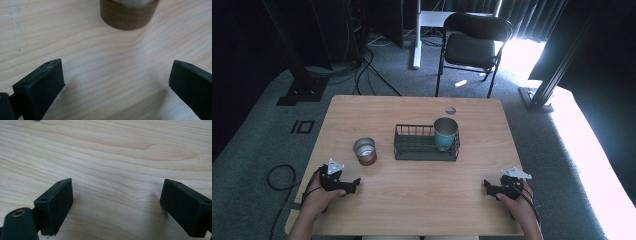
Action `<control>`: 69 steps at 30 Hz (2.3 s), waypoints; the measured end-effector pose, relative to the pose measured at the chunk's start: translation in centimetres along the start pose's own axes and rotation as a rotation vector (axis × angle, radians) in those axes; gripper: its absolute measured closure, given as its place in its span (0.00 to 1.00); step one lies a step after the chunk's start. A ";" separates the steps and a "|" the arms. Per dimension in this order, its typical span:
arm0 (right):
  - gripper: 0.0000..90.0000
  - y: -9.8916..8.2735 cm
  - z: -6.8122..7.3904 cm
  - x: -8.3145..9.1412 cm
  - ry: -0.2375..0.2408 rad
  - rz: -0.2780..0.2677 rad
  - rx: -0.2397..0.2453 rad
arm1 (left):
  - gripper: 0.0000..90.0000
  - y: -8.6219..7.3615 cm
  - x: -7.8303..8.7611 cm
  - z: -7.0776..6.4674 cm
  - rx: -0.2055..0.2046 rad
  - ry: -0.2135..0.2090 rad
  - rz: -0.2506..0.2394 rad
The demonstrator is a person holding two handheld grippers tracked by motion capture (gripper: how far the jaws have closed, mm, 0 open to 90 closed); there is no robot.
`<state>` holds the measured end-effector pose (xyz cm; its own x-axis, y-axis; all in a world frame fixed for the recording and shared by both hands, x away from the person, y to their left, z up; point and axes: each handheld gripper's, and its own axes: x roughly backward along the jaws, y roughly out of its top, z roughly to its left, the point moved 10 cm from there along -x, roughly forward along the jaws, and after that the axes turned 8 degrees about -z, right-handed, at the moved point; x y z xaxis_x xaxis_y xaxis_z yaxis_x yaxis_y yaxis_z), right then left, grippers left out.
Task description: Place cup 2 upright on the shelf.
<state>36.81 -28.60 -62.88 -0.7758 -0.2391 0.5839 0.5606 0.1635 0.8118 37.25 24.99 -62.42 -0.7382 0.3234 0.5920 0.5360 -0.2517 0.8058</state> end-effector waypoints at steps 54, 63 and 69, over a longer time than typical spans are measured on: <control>0.12 0.0 0.0 0.0 0.000 0.000 -0.002 | 0.01 9.2 -3.4 -1.5 -0.011 -0.012 -0.240; 0.12 0.0 0.0 0.0 0.000 0.000 -0.002 | 0.01 9.4 -4.2 -1.4 -0.024 -0.009 -0.231; 0.12 0.0 0.0 0.0 0.000 0.000 -0.002 | 0.05 9.4 -4.3 -1.3 -0.014 0.003 -0.235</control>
<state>36.80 -28.58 -62.88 -0.7758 -0.2389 0.5840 0.5612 0.1619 0.8117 44.98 20.06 -57.42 -0.8433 0.3716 0.3883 0.3439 -0.1822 0.9212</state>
